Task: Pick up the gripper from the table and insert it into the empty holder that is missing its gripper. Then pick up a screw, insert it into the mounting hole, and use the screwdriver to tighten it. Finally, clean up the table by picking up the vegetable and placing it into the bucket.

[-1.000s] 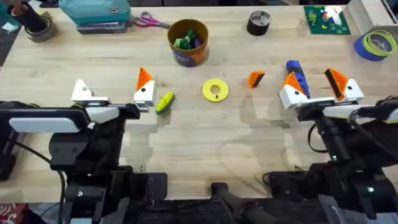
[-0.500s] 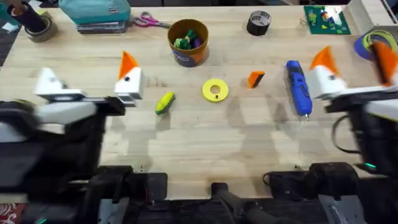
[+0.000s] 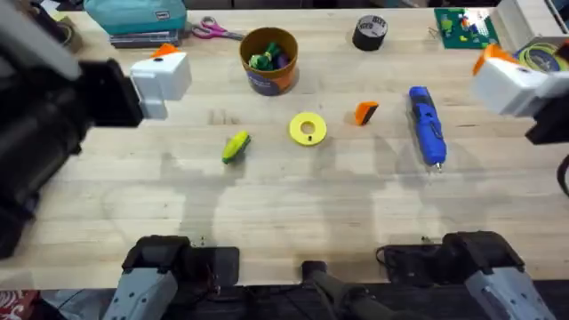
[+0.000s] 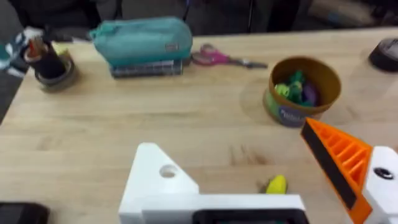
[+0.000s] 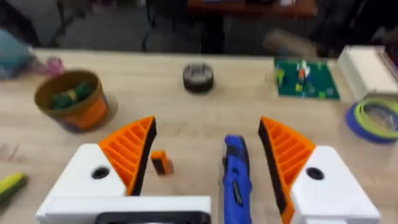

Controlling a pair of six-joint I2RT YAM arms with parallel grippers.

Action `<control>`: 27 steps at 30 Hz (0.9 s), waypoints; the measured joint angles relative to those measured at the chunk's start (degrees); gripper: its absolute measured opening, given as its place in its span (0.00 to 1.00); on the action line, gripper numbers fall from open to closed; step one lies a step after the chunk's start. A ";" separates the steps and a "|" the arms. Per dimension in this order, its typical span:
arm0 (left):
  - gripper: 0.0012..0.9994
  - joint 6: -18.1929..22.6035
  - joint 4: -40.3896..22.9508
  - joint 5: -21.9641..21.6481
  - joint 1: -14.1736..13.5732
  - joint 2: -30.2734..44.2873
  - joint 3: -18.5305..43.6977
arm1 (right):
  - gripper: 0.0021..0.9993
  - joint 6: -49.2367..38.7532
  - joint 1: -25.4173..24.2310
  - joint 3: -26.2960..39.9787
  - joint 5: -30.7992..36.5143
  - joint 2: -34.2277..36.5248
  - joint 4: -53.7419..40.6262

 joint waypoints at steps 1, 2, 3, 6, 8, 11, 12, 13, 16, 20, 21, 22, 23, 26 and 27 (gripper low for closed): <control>0.99 0.11 -1.77 0.00 0.00 2.12 1.76 | 1.00 0.00 0.00 1.76 -0.01 2.57 -2.50; 0.99 0.19 -3.50 0.02 0.00 4.06 3.29 | 1.00 0.00 0.00 3.26 -0.04 4.83 -4.69; 0.99 0.22 -5.10 0.00 0.00 6.06 4.69 | 1.00 0.00 0.00 4.89 -0.02 7.41 -7.45; 0.99 0.26 -8.67 0.00 0.00 11.16 7.12 | 1.00 0.00 0.00 8.11 -0.04 13.80 -13.08; 0.99 0.36 -10.61 0.01 0.00 14.01 7.61 | 1.00 0.00 0.00 9.18 -0.04 17.34 -15.58; 0.99 0.43 -13.36 0.01 0.00 17.86 7.64 | 1.00 0.00 0.00 9.40 -0.04 20.69 -18.00; 0.99 0.43 -13.97 0.02 0.00 18.75 7.64 | 1.00 0.00 0.00 9.40 -0.04 21.30 -18.47; 0.99 0.45 -14.51 0.02 0.00 19.68 7.64 | 1.00 0.00 0.00 9.40 -0.04 21.83 -18.83; 0.99 0.45 -15.44 0.00 0.00 21.58 7.64 | 1.00 0.00 0.00 9.40 -0.04 22.45 -19.23; 0.99 0.45 -15.53 0.00 0.00 23.19 7.64 | 1.00 0.00 0.00 9.42 -0.04 22.43 -19.55; 0.99 0.45 -15.51 0.00 0.00 23.44 7.64 | 1.00 -0.02 0.00 9.42 -0.04 22.43 -19.58; 0.99 0.45 -15.48 0.02 0.00 23.54 7.64 | 1.00 -0.02 0.00 9.44 -0.04 22.43 -19.58; 0.99 0.45 -15.50 0.05 0.00 23.58 7.64 | 1.00 0.00 0.00 9.44 -0.04 22.43 -19.58; 0.99 1.82 -16.31 1.64 -0.49 23.58 7.66 | 1.00 0.00 0.00 9.46 -0.04 22.43 -19.58; 0.99 2.78 -17.60 2.11 -1.25 23.64 7.66 | 1.00 0.00 0.00 9.46 -0.04 22.43 -19.55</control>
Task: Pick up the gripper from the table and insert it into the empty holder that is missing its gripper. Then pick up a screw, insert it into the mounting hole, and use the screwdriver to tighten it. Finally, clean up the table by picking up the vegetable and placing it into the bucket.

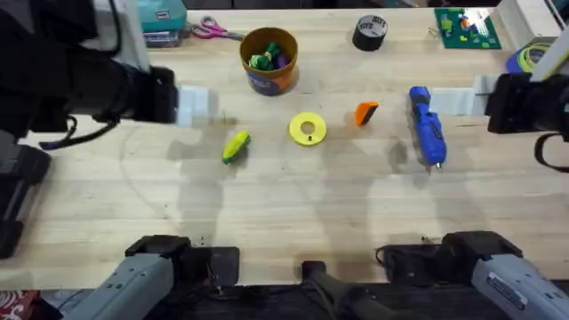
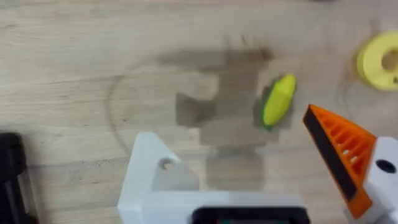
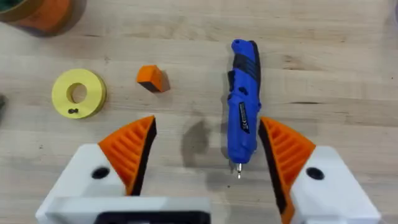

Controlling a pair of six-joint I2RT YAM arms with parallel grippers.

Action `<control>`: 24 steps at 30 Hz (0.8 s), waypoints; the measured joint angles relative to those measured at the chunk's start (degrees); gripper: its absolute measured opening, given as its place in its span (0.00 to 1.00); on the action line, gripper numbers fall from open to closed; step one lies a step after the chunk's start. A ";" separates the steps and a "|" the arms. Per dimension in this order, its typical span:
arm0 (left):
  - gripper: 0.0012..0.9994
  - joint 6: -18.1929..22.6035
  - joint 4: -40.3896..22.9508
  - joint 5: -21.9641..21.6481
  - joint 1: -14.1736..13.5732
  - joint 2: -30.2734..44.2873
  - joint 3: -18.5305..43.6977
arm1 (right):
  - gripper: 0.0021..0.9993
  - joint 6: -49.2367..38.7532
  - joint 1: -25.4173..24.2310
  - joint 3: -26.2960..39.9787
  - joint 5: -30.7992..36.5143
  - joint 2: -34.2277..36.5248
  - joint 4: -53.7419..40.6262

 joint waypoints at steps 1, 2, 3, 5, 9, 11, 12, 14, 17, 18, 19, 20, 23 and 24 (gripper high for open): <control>0.99 0.74 -1.36 0.16 -1.06 0.13 0.00 | 1.00 0.00 0.00 0.00 0.00 0.00 0.00; 0.99 1.44 -2.76 0.28 -2.70 0.42 0.00 | 1.00 -0.02 0.00 0.00 0.00 0.00 0.00; 0.99 1.96 -3.70 0.33 -4.48 0.93 0.01 | 1.00 -0.01 0.00 0.00 0.00 0.00 0.02; 0.99 2.82 -5.40 0.17 -8.51 2.56 0.02 | 1.00 0.00 0.00 0.00 0.00 0.00 0.02; 0.99 4.07 -7.27 -0.57 -14.62 7.74 0.02 | 1.00 -0.02 0.00 0.02 0.01 0.00 0.02; 0.99 4.32 -6.82 -0.58 -16.22 10.98 0.02 | 1.00 -0.02 0.00 0.02 0.00 0.00 0.02; 0.99 4.41 -6.56 -0.58 -16.65 12.58 0.02 | 1.00 -0.02 0.00 0.02 0.00 0.00 0.03; 0.99 4.71 -5.97 -0.58 -16.91 15.50 0.02 | 1.00 -0.02 0.00 0.02 0.00 0.00 0.02; 0.99 5.63 -3.43 -0.58 -16.91 19.59 0.02 | 1.00 -0.02 0.00 0.04 0.00 0.00 0.07; 0.99 6.14 -2.59 -0.58 -16.91 20.79 0.02 | 1.00 0.00 0.00 0.04 0.00 0.00 0.09; 0.99 6.71 -1.82 -0.58 -16.91 22.14 0.02 | 1.00 -0.01 0.00 0.04 0.00 0.00 0.09; 0.99 7.22 -1.23 -0.58 -16.91 23.51 0.02 | 1.00 0.00 0.00 0.04 0.00 0.00 0.09; 0.99 8.14 0.70 -0.58 -16.91 27.90 0.02 | 1.00 -0.02 0.00 0.04 0.00 -0.02 0.09; 0.97 8.26 1.26 -0.58 -16.91 29.31 0.02 | 1.00 0.00 0.00 0.04 0.00 -0.02 0.09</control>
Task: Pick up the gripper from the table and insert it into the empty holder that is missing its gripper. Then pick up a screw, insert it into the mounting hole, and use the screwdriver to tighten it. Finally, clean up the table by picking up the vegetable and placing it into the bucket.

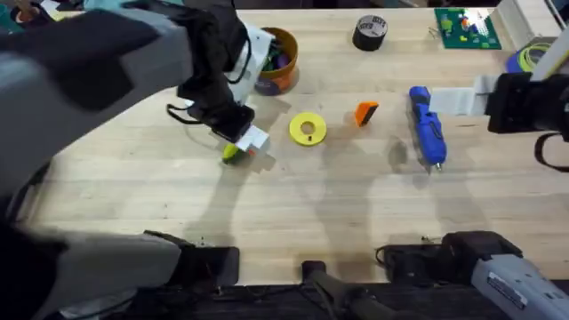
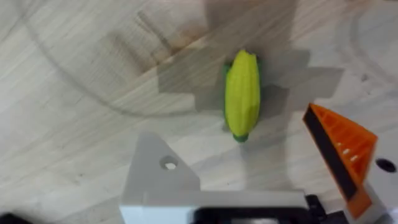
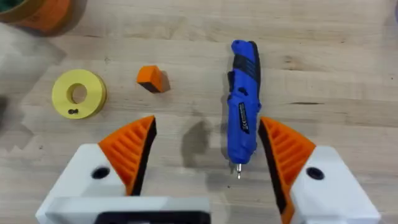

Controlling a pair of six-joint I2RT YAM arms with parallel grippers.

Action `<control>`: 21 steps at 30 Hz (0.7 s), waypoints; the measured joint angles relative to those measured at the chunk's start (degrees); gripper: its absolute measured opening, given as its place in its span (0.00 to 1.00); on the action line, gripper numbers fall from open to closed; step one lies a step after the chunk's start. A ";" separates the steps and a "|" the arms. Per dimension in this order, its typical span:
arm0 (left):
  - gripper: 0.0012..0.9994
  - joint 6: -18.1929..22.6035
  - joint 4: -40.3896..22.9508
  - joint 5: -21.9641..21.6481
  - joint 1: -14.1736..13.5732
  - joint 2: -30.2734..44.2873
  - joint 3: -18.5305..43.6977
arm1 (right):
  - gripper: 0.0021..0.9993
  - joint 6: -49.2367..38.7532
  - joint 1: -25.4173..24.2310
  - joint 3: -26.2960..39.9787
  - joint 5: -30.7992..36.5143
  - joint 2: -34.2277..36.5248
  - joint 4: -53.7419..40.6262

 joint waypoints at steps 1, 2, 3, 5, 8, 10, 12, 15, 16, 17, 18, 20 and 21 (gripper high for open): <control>0.96 0.14 0.52 0.00 0.00 1.58 0.00 | 1.00 0.00 0.00 0.00 0.00 0.02 0.00; 0.96 0.32 0.79 0.00 0.00 2.81 0.00 | 1.00 0.00 0.00 0.00 0.00 0.01 0.00; 0.95 0.41 1.01 0.00 0.00 4.08 0.00 | 1.00 0.00 0.00 0.00 0.00 0.02 0.00; 0.95 0.56 1.32 0.00 0.00 6.13 0.00 | 1.00 -0.02 0.00 0.00 0.00 0.02 0.00; 0.91 0.77 1.52 -0.01 0.00 8.19 0.00 | 1.00 0.00 0.00 0.00 0.00 0.02 0.00; 0.86 0.91 1.64 -0.02 0.02 9.07 0.00 | 1.00 -0.02 0.00 0.00 0.00 0.02 0.00; 0.80 0.98 1.62 0.00 0.00 9.41 -0.02 | 1.00 0.00 0.00 0.00 0.00 0.00 0.00; 0.51 1.10 1.62 -0.01 0.00 9.41 -0.02 | 1.00 0.00 0.00 0.00 0.00 0.02 0.00; 0.43 1.16 1.60 -0.06 0.02 9.41 -0.02 | 1.00 -0.02 0.00 0.00 0.00 0.02 0.00; 0.35 1.09 1.60 -0.02 0.01 9.42 -0.02 | 1.00 0.00 0.00 0.00 0.00 0.01 0.01; 0.27 1.09 1.62 -0.03 0.02 9.41 -0.02 | 1.00 0.00 0.00 0.00 0.02 0.02 0.00; 0.06 1.18 1.71 -0.01 0.00 9.41 -0.02 | 1.00 0.00 0.00 0.00 0.00 0.02 0.02; 0.01 1.33 1.86 -0.08 0.00 9.41 -0.02 | 1.00 -0.02 0.00 0.00 0.00 0.02 0.00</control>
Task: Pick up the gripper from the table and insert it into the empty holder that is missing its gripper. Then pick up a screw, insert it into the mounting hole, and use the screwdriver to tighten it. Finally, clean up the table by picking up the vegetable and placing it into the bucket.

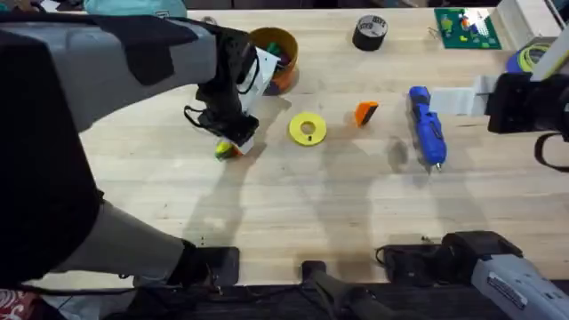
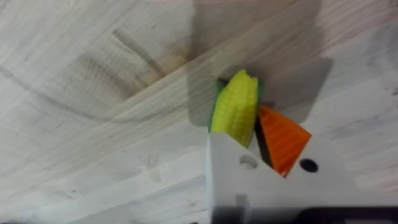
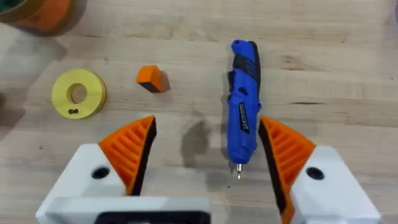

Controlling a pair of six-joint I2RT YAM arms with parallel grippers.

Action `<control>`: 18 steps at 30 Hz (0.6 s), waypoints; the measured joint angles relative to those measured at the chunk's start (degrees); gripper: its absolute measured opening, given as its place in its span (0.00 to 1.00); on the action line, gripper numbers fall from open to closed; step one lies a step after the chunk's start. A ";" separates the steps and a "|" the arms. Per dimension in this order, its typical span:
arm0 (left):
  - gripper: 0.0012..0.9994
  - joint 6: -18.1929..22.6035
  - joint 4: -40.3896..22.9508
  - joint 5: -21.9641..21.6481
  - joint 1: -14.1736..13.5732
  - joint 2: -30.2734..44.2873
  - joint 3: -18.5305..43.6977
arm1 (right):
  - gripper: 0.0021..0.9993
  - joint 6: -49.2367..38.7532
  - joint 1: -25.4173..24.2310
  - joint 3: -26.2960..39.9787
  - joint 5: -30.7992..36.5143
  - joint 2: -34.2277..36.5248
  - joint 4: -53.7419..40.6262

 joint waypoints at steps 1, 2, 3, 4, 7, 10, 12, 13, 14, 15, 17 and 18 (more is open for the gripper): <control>0.01 0.01 0.13 -0.01 0.00 0.02 0.00 | 1.00 0.00 0.00 0.00 0.00 0.00 0.02; 0.01 -0.01 0.15 -0.03 0.00 0.00 0.00 | 1.00 0.00 0.00 0.00 0.00 0.00 0.00; 0.01 -0.01 0.15 -0.05 0.01 0.00 0.00 | 1.00 0.02 0.00 0.00 0.00 0.00 0.00; 0.01 0.01 0.19 -0.07 0.00 0.02 0.00 | 1.00 0.02 0.00 0.00 0.00 0.00 0.00; 0.01 -0.01 0.64 -0.07 0.02 0.00 0.00 | 1.00 0.00 0.00 0.00 0.00 0.00 0.02; 0.01 -0.01 1.47 -0.07 0.00 0.00 0.00 | 1.00 0.02 0.00 0.00 0.00 0.00 0.02; 0.01 -0.06 1.64 -0.07 0.00 -0.01 0.03 | 1.00 0.01 0.00 0.00 0.00 0.00 0.02; 0.01 -0.25 1.55 -0.07 0.00 -0.02 0.08 | 1.00 0.01 0.00 0.00 0.00 0.00 0.02; 0.01 -0.42 1.26 -0.07 0.02 -0.02 0.28 | 1.00 0.02 0.00 0.00 0.00 0.00 0.02; 0.01 -0.54 0.77 -0.07 0.02 -0.06 0.67 | 1.00 0.01 0.00 0.00 0.00 0.00 0.02; 0.01 -0.86 -0.39 -0.07 0.02 -0.69 2.05 | 1.00 0.02 0.00 0.00 0.00 0.00 0.02; 0.01 -1.06 -1.01 -0.08 0.00 -1.25 2.93 | 1.00 0.02 0.00 0.00 0.00 0.00 0.02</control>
